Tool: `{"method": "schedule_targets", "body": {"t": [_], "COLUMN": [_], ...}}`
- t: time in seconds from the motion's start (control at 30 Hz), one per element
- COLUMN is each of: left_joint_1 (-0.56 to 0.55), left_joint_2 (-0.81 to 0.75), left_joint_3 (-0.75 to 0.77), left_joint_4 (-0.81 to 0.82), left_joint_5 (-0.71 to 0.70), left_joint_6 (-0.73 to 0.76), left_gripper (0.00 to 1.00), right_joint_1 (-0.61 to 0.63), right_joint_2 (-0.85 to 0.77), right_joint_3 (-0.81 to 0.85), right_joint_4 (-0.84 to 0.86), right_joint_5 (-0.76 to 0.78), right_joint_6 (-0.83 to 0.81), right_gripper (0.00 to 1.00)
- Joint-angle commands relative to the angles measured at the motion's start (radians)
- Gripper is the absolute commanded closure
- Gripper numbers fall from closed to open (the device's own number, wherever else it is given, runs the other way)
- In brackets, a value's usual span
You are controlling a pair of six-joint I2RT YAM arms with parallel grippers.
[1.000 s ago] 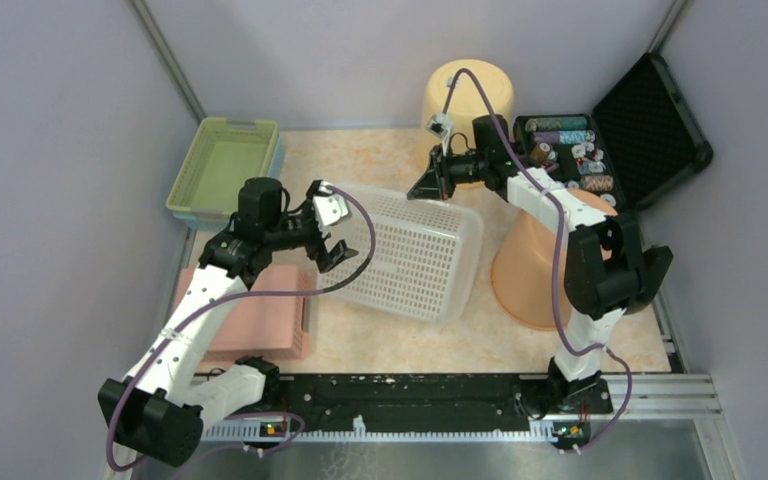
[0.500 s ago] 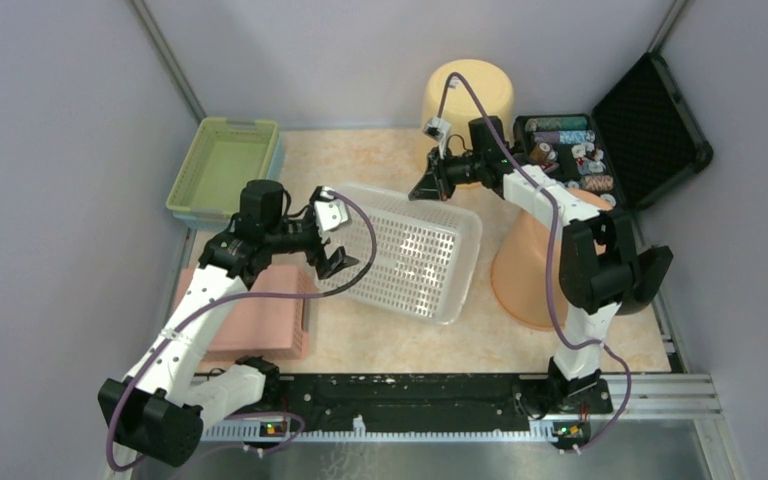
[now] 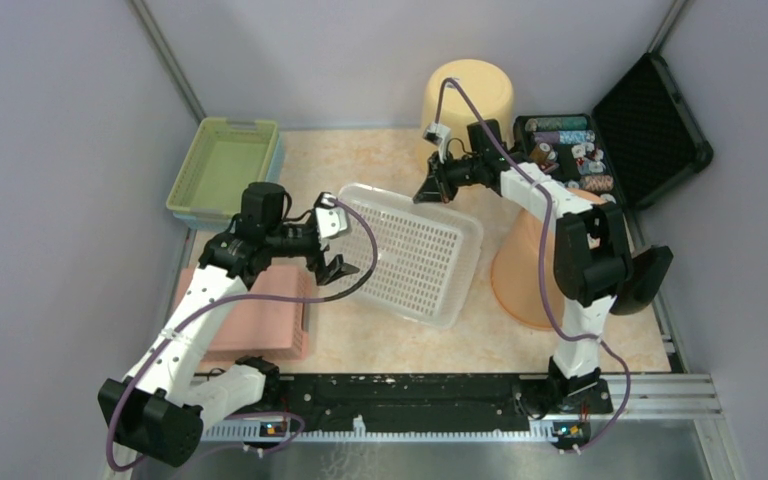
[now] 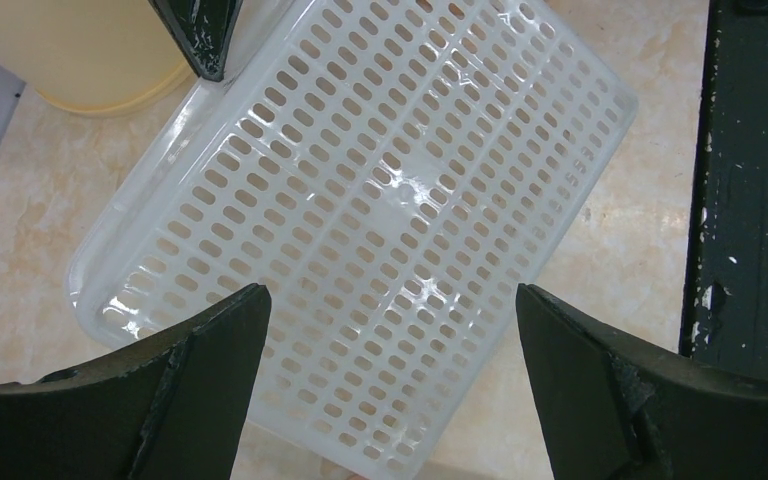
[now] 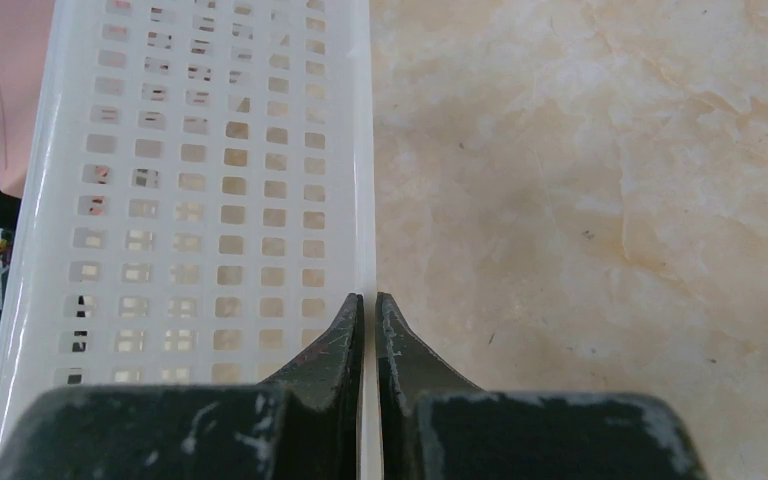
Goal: Turn the large container upside down
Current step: Turn the container upside down at the center of the board.
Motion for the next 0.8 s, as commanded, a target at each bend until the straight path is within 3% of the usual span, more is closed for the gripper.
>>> {"method": "schedule_targets", "body": {"t": [0.0,0.77], "left_joint_1": [0.003,0.002], "left_joint_2": [-0.014,-0.016], "left_joint_3": [0.005,-0.062], "left_joint_4": [-0.032,-0.045], "left_joint_5": [0.053,0.066], "left_joint_6": [0.045,0.122], "left_gripper": [0.01,0.01], "right_joint_1": [-0.016,-0.040], "right_joint_2": [0.028,0.083], "right_joint_3": [0.056,0.053], "right_joint_4": [0.005,-0.012], "right_joint_5": [0.015,0.136], "right_joint_6": [-0.041,-0.142], "right_gripper": [1.00,1.00]}}
